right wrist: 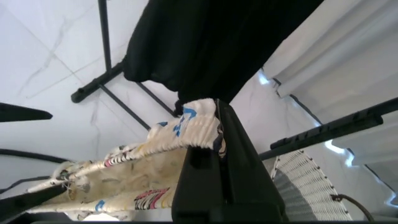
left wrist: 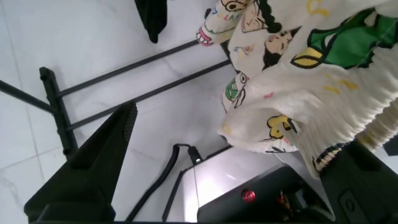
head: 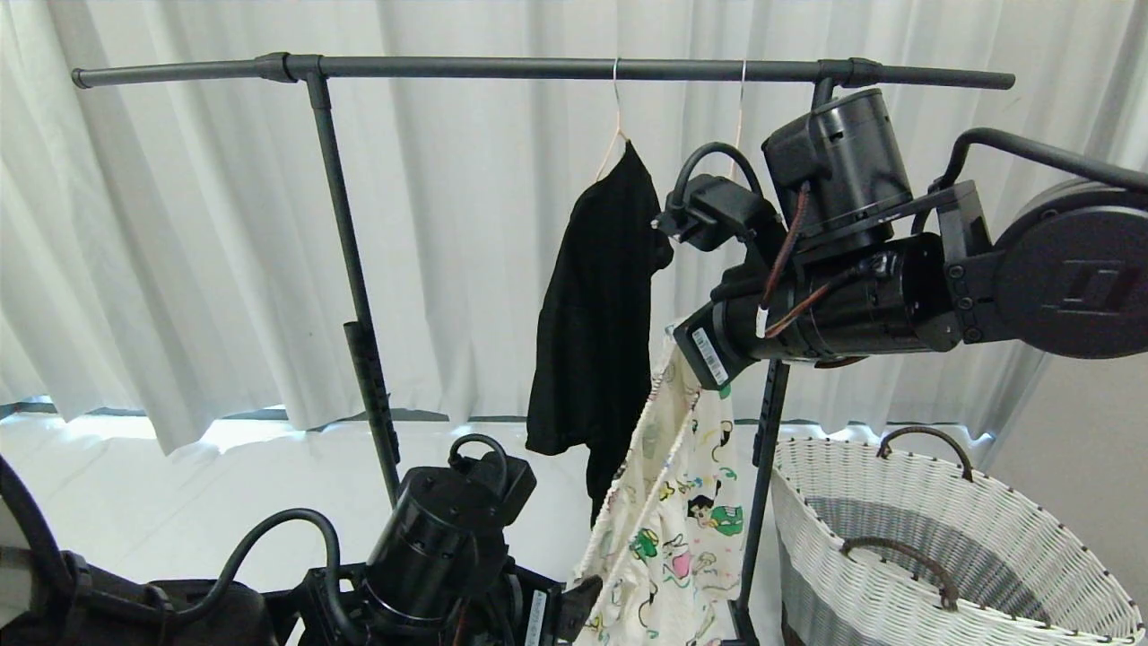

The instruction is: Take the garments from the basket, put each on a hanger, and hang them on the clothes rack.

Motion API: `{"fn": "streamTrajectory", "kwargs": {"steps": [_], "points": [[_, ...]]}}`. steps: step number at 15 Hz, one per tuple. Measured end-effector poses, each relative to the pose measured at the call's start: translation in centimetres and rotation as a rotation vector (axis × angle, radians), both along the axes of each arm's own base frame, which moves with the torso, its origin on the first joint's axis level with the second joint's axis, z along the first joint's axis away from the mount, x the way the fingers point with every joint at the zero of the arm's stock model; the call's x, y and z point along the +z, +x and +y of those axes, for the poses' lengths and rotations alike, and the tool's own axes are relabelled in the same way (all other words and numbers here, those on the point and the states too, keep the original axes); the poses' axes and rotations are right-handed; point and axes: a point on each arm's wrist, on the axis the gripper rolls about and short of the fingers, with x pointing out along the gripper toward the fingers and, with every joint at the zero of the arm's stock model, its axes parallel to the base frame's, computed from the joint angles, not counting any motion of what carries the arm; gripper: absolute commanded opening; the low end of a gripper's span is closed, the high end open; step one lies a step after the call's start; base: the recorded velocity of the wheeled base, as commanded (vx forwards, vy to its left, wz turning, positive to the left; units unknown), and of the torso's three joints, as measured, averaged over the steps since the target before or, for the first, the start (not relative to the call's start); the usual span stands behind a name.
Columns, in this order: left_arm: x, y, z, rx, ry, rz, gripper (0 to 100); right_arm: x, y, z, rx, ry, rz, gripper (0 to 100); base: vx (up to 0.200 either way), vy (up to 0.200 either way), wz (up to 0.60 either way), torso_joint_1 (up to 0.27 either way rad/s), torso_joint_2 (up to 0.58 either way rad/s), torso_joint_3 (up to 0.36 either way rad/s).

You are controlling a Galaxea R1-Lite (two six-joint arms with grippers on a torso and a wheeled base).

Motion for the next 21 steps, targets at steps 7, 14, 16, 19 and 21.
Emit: {"fn": "streamTrajectory", "kwargs": {"steps": [7, 14, 16, 19, 21], "points": [[2.2, -0.6, 0.6, -0.003, -0.046, -0.070, 0, -2.1, -0.1, -3.4, -0.074, -0.081, 0.077, 0, 0.000, 0.000, 0.00, 0.000, 0.00, 0.000], [13.1, -1.9, 2.0, -0.166, -0.097, 0.022, 0, -2.5, -4.9, -11.6, -0.192, -0.181, 0.213, 0, 0.000, 0.000, 0.00, 0.000, 0.00, 0.000], [19.1, -1.8, 2.3, -0.199, -0.172, -0.029, 0, 0.2, -6.0, -12.6, -0.203, -0.134, 0.168, 0, 0.000, 0.000, 0.00, 0.000, 0.00, 0.000], [24.7, -2.5, 3.1, -0.264, -0.183, -0.096, 0, 4.4, -6.8, -13.9, -0.227, -0.054, 0.088, 0, 0.000, 0.000, 0.00, 0.000, 0.00, 0.000], [26.3, -2.9, 3.6, -0.311, -0.157, -0.174, 0, 7.5, -7.3, -14.5, -0.235, 0.003, 0.028, 0, 0.000, 0.000, 0.00, 0.000, 0.00, 0.000]]}}
